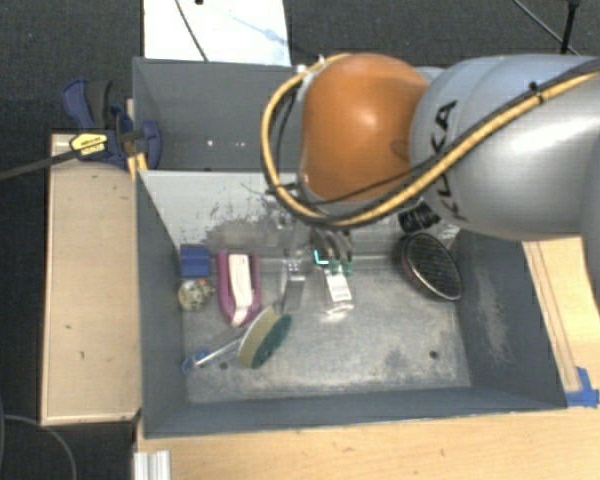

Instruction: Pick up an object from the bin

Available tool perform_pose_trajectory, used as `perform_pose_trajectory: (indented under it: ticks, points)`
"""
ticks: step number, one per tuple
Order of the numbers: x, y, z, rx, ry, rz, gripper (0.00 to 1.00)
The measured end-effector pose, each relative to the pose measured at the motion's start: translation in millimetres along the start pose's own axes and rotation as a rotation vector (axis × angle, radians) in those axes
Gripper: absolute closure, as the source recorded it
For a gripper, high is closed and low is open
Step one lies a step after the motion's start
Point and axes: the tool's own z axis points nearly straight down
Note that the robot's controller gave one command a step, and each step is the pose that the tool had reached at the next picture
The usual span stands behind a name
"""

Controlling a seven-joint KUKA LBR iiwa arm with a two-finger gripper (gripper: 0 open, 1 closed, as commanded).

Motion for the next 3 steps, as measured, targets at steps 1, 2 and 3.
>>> perform_pose_trajectory:
  ticks: [1, 2, 3]
  points:
    - [42.9, -19, 142, 0.0, -0.005, -0.397, 0.0]
    - [42.2, -18, 141, 0.0, -0.006, -0.39, 1.0]
    - [49.6, -13, 25, 0.0, -0.015, -0.424, 1.0]
